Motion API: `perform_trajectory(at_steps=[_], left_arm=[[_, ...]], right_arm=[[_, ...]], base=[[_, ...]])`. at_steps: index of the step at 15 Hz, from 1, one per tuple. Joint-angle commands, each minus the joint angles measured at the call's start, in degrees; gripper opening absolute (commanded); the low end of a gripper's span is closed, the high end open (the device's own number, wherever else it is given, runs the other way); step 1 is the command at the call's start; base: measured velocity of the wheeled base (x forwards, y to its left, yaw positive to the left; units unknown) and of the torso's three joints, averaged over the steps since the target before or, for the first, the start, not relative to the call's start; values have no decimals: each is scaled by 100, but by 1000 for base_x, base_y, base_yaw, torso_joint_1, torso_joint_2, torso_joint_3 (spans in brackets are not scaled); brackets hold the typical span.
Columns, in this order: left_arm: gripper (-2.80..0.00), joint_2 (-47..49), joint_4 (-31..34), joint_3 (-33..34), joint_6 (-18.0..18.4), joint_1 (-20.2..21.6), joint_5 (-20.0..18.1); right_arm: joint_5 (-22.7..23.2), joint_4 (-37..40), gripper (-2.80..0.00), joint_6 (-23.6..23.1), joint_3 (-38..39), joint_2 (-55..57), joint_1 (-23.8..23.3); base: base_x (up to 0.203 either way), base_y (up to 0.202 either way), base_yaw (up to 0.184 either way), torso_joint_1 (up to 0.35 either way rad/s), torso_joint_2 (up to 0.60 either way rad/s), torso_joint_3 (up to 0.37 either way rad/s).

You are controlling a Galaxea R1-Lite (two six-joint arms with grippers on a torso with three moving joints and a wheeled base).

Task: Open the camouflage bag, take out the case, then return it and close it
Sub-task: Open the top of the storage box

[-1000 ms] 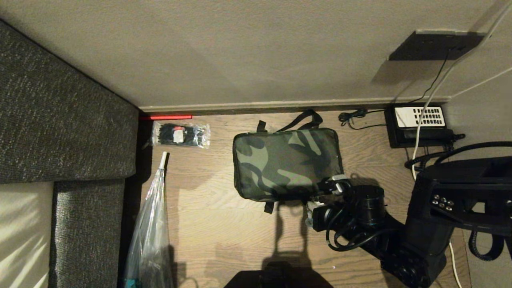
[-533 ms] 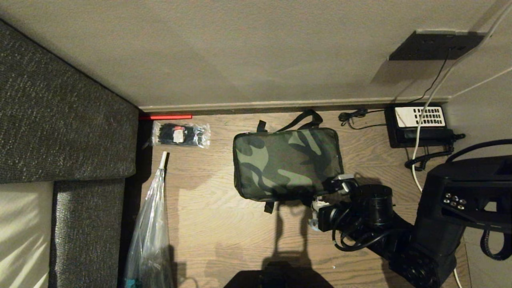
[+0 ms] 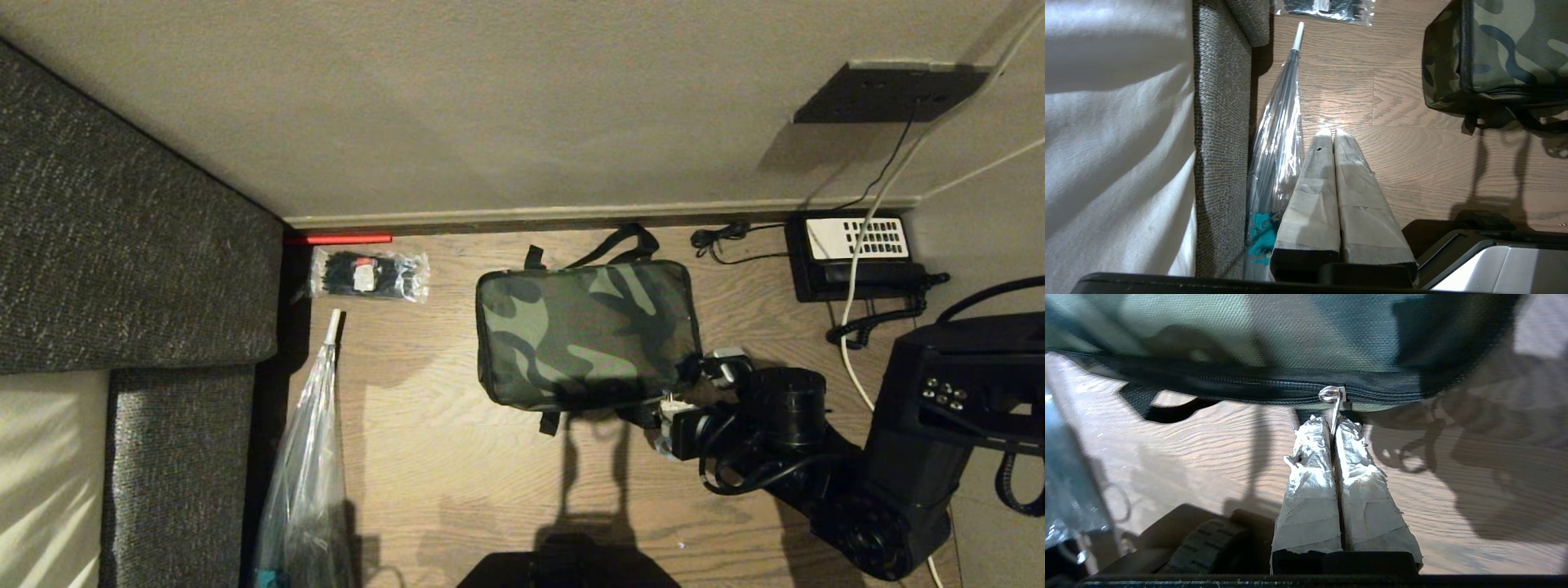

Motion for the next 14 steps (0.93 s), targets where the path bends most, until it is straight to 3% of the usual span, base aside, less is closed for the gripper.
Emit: perform_trajectory(at_steps=[1,14], left_arm=[[-280,-11,0,18,-4,2,1],[-280,-11,0,18,-4,2,1]], right_arm=[[-9,-43,-280,-2,0,-4,-172],[-7,-55,-280,-251,47,-153,-693]], base=[[0,0,0,0,0,0],[0,0,0,0,0,0]])
